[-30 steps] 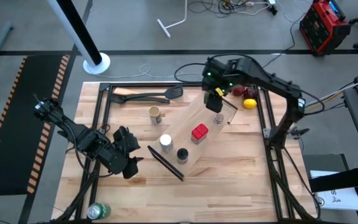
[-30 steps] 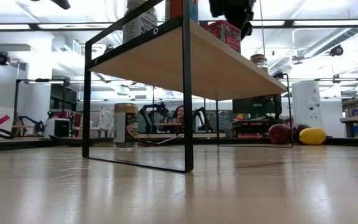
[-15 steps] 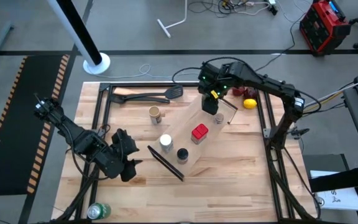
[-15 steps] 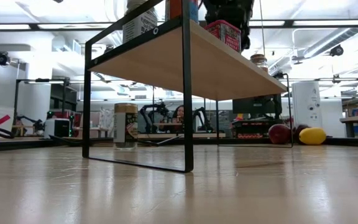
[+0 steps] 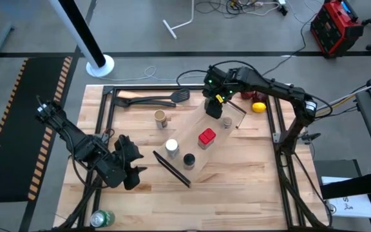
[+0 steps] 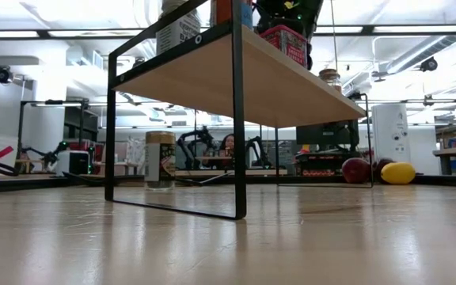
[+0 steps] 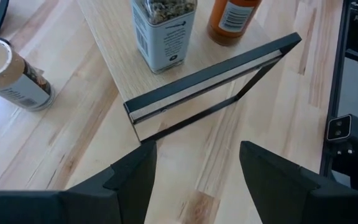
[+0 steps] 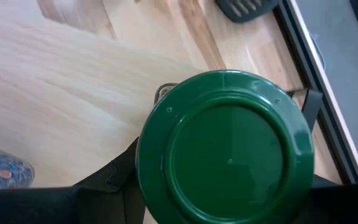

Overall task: Shelf spices
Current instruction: Put the green seasoning bottle on the shelf, then put the golden seasoning bottle on the shelf

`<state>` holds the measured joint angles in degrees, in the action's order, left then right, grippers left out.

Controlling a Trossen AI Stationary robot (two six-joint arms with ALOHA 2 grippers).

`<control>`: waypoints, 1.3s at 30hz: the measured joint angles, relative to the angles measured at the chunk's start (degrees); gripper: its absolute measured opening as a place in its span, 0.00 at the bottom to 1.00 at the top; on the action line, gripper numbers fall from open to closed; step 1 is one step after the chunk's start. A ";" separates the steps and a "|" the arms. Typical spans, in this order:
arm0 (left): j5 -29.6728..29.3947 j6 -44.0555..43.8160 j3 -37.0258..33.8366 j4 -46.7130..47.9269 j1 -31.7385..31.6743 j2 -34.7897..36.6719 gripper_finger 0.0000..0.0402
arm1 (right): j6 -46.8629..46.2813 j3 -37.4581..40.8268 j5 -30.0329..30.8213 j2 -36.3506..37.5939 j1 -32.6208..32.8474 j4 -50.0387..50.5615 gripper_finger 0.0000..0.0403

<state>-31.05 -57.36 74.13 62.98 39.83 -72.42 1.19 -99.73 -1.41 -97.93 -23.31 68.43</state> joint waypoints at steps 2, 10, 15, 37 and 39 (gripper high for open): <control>-0.10 -0.02 0.00 -0.04 0.00 0.00 0.55 | 0.11 0.26 -0.07 0.00 -0.31 -0.43 0.45; -0.13 -0.24 0.00 -0.20 0.37 0.00 0.55 | -0.05 3.04 0.32 0.22 -0.66 -0.47 0.47; -0.12 -0.24 0.00 -0.26 0.37 0.00 0.55 | 0.13 3.35 -0.07 0.18 -0.64 0.61 0.57; -14.03 6.03 0.00 8.36 -1.72 0.00 0.55 | -13.49 -0.66 3.31 27.02 10.44 8.96 0.75; -14.45 6.19 -0.21 9.05 -3.72 0.00 0.55 | -16.61 0.13 5.84 28.85 14.92 9.00 0.74</control>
<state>-45.50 -51.17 73.92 72.03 36.11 -72.42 -15.41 -99.60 4.43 -69.08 -8.39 77.44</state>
